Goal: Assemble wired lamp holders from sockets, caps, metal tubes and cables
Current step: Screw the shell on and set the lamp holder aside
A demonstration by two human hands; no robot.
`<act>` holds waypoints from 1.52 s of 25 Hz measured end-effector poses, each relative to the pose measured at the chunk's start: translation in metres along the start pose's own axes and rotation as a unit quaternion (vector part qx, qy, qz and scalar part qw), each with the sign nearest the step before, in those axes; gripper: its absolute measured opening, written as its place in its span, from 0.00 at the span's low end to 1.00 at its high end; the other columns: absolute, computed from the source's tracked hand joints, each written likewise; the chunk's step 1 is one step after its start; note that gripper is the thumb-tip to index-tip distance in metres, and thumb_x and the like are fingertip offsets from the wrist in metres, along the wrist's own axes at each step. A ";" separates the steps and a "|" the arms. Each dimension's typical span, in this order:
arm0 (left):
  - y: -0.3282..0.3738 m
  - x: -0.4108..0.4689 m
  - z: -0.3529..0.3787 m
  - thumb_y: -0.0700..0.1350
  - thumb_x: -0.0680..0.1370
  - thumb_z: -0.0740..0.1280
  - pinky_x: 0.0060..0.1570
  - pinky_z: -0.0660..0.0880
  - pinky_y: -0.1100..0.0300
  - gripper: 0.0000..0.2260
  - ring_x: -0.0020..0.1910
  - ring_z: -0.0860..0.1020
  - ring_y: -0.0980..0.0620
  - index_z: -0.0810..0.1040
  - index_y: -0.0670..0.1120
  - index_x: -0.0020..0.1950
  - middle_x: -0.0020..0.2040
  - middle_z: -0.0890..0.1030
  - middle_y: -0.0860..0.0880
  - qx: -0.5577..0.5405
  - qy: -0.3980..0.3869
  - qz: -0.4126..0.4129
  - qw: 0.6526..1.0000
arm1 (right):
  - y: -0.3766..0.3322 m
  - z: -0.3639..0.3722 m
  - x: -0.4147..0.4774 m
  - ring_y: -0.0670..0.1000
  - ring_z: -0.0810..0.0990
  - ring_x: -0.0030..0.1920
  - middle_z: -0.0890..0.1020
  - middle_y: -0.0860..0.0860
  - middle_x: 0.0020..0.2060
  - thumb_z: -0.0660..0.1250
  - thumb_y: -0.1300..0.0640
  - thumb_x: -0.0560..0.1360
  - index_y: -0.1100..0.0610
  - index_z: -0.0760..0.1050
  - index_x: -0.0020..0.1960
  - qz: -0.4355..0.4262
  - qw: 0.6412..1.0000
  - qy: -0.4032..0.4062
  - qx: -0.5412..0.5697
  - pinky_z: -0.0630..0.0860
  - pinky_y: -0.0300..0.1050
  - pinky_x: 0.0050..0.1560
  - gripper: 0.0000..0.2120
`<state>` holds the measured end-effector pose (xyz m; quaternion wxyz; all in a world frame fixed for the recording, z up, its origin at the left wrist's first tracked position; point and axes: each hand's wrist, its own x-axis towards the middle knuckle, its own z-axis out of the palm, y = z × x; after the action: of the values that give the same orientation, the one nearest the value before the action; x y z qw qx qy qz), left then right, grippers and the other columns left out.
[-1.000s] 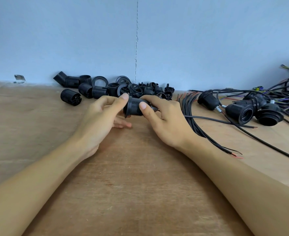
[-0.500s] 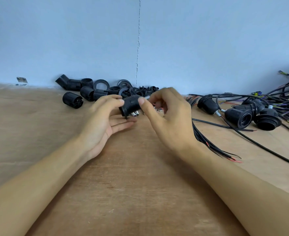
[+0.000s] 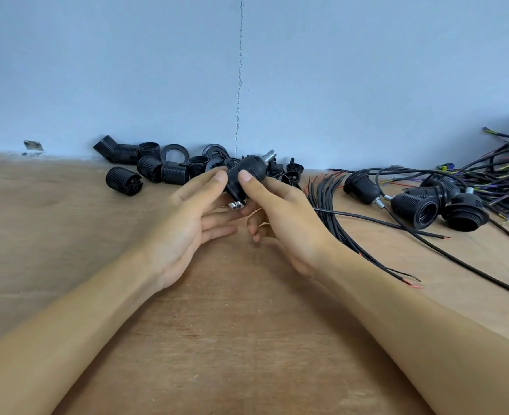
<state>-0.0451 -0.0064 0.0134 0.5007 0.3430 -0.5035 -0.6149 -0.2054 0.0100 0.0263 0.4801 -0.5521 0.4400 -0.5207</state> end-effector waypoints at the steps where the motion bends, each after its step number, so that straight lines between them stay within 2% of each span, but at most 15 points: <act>1: 0.000 0.000 0.000 0.56 0.75 0.71 0.58 0.80 0.47 0.25 0.58 0.85 0.43 0.78 0.50 0.70 0.61 0.84 0.42 -0.003 0.003 0.002 1.000 | 0.002 -0.001 0.000 0.50 0.76 0.31 0.78 0.53 0.36 0.68 0.42 0.78 0.49 0.80 0.41 -0.001 1.000 -0.002 -0.004 0.73 0.44 0.31 0.13; 6: -0.002 0.001 -0.003 0.49 0.70 0.75 0.53 0.84 0.50 0.22 0.53 0.86 0.41 0.81 0.47 0.64 0.57 0.85 0.40 -0.024 0.051 0.021 0.998 | 0.008 0.004 0.000 0.49 0.79 0.36 0.82 0.48 0.37 0.67 0.44 0.80 0.55 0.81 0.49 0.014 0.999 0.002 -0.036 0.76 0.44 0.34 0.14; 10: -0.004 0.001 -0.006 0.46 0.68 0.78 0.50 0.83 0.54 0.24 0.54 0.86 0.42 0.81 0.47 0.63 0.55 0.87 0.42 -0.021 0.051 0.031 0.998 | 0.010 -0.003 0.004 0.46 0.81 0.38 0.84 0.43 0.37 0.68 0.47 0.79 0.49 0.81 0.54 0.003 0.999 0.024 -0.045 0.80 0.43 0.38 0.08; 14: -0.009 0.001 -0.005 0.45 0.64 0.84 0.54 0.83 0.52 0.23 0.53 0.86 0.46 0.84 0.53 0.57 0.56 0.86 0.43 0.038 0.076 0.046 0.995 | 0.011 -0.015 0.009 0.43 0.83 0.43 0.84 0.41 0.40 0.68 0.44 0.79 0.47 0.82 0.54 -0.019 0.990 0.083 -0.110 0.81 0.46 0.46 0.09; 18: -0.011 0.000 0.001 0.51 0.66 0.81 0.61 0.78 0.54 0.24 0.55 0.85 0.55 0.81 0.61 0.60 0.58 0.85 0.53 0.147 0.077 0.071 0.983 | 0.010 -0.020 0.013 0.51 0.83 0.37 0.85 0.49 0.39 0.70 0.47 0.79 0.55 0.78 0.59 0.005 0.998 0.046 -0.037 0.79 0.45 0.35 0.14; 19: -0.011 0.000 0.001 0.50 0.68 0.82 0.59 0.77 0.58 0.26 0.55 0.85 0.58 0.79 0.61 0.63 0.59 0.84 0.55 0.152 0.075 0.072 0.983 | 0.012 -0.022 0.015 0.51 0.84 0.38 0.85 0.51 0.41 0.71 0.48 0.78 0.57 0.77 0.59 0.007 0.997 0.059 -0.039 0.80 0.45 0.37 0.15; 22: -0.011 -0.002 0.003 0.46 0.74 0.79 0.53 0.74 0.65 0.25 0.54 0.83 0.65 0.75 0.63 0.66 0.64 0.80 0.59 0.171 0.051 0.058 0.982 | 0.013 -0.033 0.026 0.53 0.85 0.51 0.86 0.54 0.49 0.71 0.51 0.78 0.60 0.77 0.57 0.010 0.985 0.167 -0.040 0.81 0.51 0.57 0.14; 23: -0.011 -0.003 0.002 0.45 0.74 0.78 0.52 0.74 0.66 0.24 0.55 0.82 0.66 0.75 0.63 0.65 0.64 0.79 0.59 0.187 0.045 0.055 0.980 | 0.012 -0.040 0.029 0.52 0.85 0.50 0.86 0.53 0.47 0.71 0.52 0.78 0.60 0.76 0.56 0.009 0.980 0.199 -0.012 0.80 0.49 0.58 0.13; 26: -0.013 -0.004 0.002 0.45 0.76 0.76 0.51 0.74 0.67 0.17 0.53 0.82 0.67 0.78 0.62 0.60 0.61 0.81 0.59 0.226 0.045 0.062 0.971 | 0.004 -0.065 0.038 0.41 0.79 0.31 0.81 0.43 0.31 0.69 0.52 0.80 0.59 0.75 0.51 -0.011 0.962 0.269 0.045 0.76 0.36 0.38 0.10; 27: -0.014 -0.004 0.002 0.44 0.76 0.76 0.50 0.74 0.68 0.16 0.52 0.82 0.68 0.79 0.61 0.59 0.60 0.82 0.59 0.233 0.048 0.063 0.969 | 0.002 -0.072 0.040 0.42 0.77 0.32 0.81 0.44 0.33 0.68 0.50 0.80 0.59 0.75 0.52 -0.009 0.956 0.288 0.047 0.75 0.37 0.38 0.12; 30: -0.016 -0.003 0.002 0.44 0.77 0.75 0.46 0.75 0.73 0.13 0.52 0.82 0.68 0.81 0.58 0.57 0.56 0.84 0.59 0.253 0.044 0.068 0.964 | 0.005 -0.090 0.045 0.51 0.80 0.48 0.81 0.54 0.50 0.68 0.48 0.80 0.62 0.74 0.62 0.007 0.939 0.340 0.046 0.77 0.45 0.53 0.19; 31: -0.016 -0.003 0.001 0.44 0.77 0.75 0.46 0.75 0.75 0.12 0.52 0.82 0.67 0.81 0.58 0.56 0.55 0.84 0.59 0.258 0.040 0.070 0.963 | 0.008 -0.095 0.045 0.53 0.80 0.51 0.81 0.55 0.52 0.68 0.48 0.80 0.61 0.74 0.62 0.011 0.933 0.356 0.045 0.79 0.47 0.57 0.19; 34: -0.018 -0.003 0.002 0.43 0.77 0.75 0.50 0.74 0.72 0.11 0.53 0.82 0.66 0.81 0.57 0.55 0.54 0.84 0.58 0.271 0.033 0.073 0.959 | 0.011 -0.111 0.045 0.58 0.82 0.51 0.82 0.59 0.52 0.69 0.49 0.79 0.56 0.74 0.51 0.028 0.915 0.401 0.033 0.78 0.63 0.61 0.10; 36: -0.018 -0.003 0.002 0.43 0.77 0.74 0.50 0.75 0.72 0.10 0.54 0.82 0.66 0.82 0.57 0.54 0.54 0.85 0.58 0.282 0.028 0.074 0.956 | 0.011 -0.120 0.043 0.58 0.82 0.51 0.83 0.59 0.54 0.69 0.47 0.78 0.57 0.74 0.53 0.036 0.903 0.428 0.008 0.78 0.61 0.61 0.13; 38: -0.017 -0.004 0.002 0.43 0.78 0.74 0.50 0.74 0.75 0.10 0.54 0.81 0.66 0.82 0.57 0.54 0.53 0.85 0.58 0.293 0.021 0.075 0.953 | 0.013 -0.127 0.041 0.57 0.80 0.54 0.82 0.56 0.52 0.69 0.44 0.77 0.59 0.74 0.59 0.028 0.883 0.458 -0.102 0.76 0.52 0.59 0.20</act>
<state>-0.0509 -0.0022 -0.0032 0.4332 0.4484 -0.6754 -0.3938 -0.3287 -0.0415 0.0188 0.1805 -0.2861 0.6766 -0.6541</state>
